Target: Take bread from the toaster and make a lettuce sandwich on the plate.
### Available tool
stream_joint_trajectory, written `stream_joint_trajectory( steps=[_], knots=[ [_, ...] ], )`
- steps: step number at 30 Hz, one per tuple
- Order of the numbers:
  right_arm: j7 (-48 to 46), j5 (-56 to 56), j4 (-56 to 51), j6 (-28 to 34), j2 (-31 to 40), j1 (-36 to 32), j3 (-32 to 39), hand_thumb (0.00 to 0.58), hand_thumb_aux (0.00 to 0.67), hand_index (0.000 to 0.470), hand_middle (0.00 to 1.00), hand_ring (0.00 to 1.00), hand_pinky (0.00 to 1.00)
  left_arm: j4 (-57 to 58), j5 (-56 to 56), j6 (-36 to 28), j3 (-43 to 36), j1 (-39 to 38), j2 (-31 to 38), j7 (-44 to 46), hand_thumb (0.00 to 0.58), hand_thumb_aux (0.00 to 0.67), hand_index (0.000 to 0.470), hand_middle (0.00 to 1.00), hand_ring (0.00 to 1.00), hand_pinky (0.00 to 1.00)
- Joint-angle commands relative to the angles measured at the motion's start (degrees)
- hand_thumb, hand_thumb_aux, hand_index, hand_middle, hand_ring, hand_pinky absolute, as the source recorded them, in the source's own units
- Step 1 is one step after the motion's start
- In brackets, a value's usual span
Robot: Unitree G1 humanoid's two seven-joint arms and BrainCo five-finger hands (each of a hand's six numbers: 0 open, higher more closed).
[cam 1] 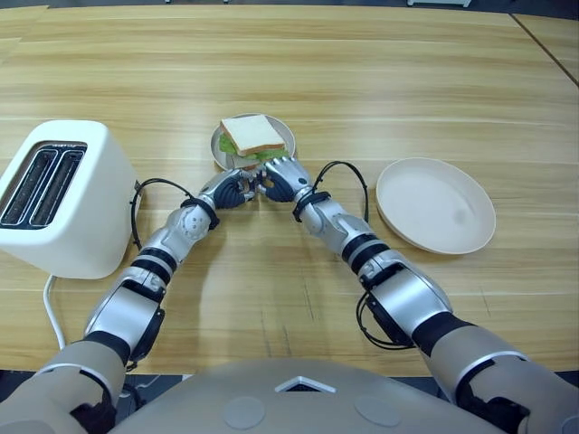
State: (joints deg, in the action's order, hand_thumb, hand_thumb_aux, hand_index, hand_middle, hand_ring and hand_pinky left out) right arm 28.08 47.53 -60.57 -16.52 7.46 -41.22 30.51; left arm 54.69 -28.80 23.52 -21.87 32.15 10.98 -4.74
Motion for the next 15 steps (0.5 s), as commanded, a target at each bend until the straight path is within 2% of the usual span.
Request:
stream_joint_trajectory(
  steps=[1,3,4,5,6,8,10,11,12,13,14,15],
  knots=[
    [7.3,0.3,2.0,-0.6,0.8,-1.7,-0.3,0.580,0.670,0.470,1.00,1.00,1.00,-4.4,0.7,3.6,2.3,-1.9,0.7,-6.1,0.580,0.670,0.470,1.00,1.00,1.00],
    [8.3,-0.5,9.3,-2.1,3.1,1.0,-1.4,0.580,0.670,0.470,1.00,1.00,1.00,-17.1,1.6,5.2,4.3,-7.0,2.5,-6.3,0.580,0.670,0.470,1.00,1.00,1.00],
    [8.2,-1.2,15.0,-2.7,4.6,3.4,-2.4,0.580,0.670,0.470,1.00,1.00,1.00,-26.3,2.2,5.4,5.5,-10.7,3.6,-5.6,0.577,0.625,0.439,1.00,1.00,1.00],
    [8.5,-1.3,21.2,-3.1,6.1,6.1,-3.3,0.580,0.670,0.470,1.00,1.00,1.00,-35.1,2.9,5.5,6.9,-14.4,4.5,-4.8,0.551,0.520,0.365,1.00,1.00,1.00],
    [8.9,-1.4,27.1,-3.4,7.3,8.8,-4.4,0.580,0.670,0.470,1.00,1.00,1.00,-42.7,3.6,5.7,8.2,-17.7,5.3,-4.1,0.535,0.483,0.339,1.00,1.00,1.00],
    [11.1,-2.1,40.1,-5.9,8.7,14.9,-7.2,0.580,0.670,0.470,1.00,1.00,1.00,-55.6,7.0,9.2,10.8,-23.2,6.4,-3.6,0.464,0.370,0.260,1.00,1.00,1.00],
    [13.0,-4.6,51.3,-8.9,8.9,20.3,-11.0,0.580,0.670,0.470,1.00,1.00,1.00,-65.2,12.0,12.2,14.3,-27.3,5.9,-4.5,0.441,0.342,0.240,1.00,1.00,1.00],
    [12.9,-6.8,55.4,-10.1,8.5,22.3,-12.8,0.566,0.568,0.398,0.98,0.98,0.98,-68.8,14.9,12.5,15.9,-28.9,5.5,-4.7,0.352,0.250,0.175,1.00,1.00,1.00],
    [12.0,-9.6,58.6,-11.1,8.0,24.0,-14.2,0.403,0.300,0.210,0.84,0.84,0.84,-71.8,18.0,12.3,16.9,-30.5,5.3,-4.3,0.087,0.053,0.037,1.00,1.00,1.00],
    [9.3,-13.0,60.3,-11.1,7.5,25.0,-14.7,0.045,0.026,0.018,0.73,0.73,0.73,-73.5,20.2,11.5,17.5,-31.9,5.3,-3.6,0.000,0.000,0.000,0.99,0.99,0.99],
    [6.6,-16.0,61.0,-10.6,6.9,25.9,-14.8,0.000,0.000,0.000,0.55,0.55,0.55,-74.2,21.4,10.7,18.1,-32.8,5.0,-3.3,0.000,0.000,0.000,0.92,0.92,0.92],
    [4.0,-19.6,61.3,-10.2,6.1,26.9,-14.8,0.000,0.000,0.000,0.06,0.06,0.06,-74.5,23.1,9.5,18.7,-33.7,4.4,-3.0,0.000,0.000,0.000,0.89,0.89,0.89]
  ],
)
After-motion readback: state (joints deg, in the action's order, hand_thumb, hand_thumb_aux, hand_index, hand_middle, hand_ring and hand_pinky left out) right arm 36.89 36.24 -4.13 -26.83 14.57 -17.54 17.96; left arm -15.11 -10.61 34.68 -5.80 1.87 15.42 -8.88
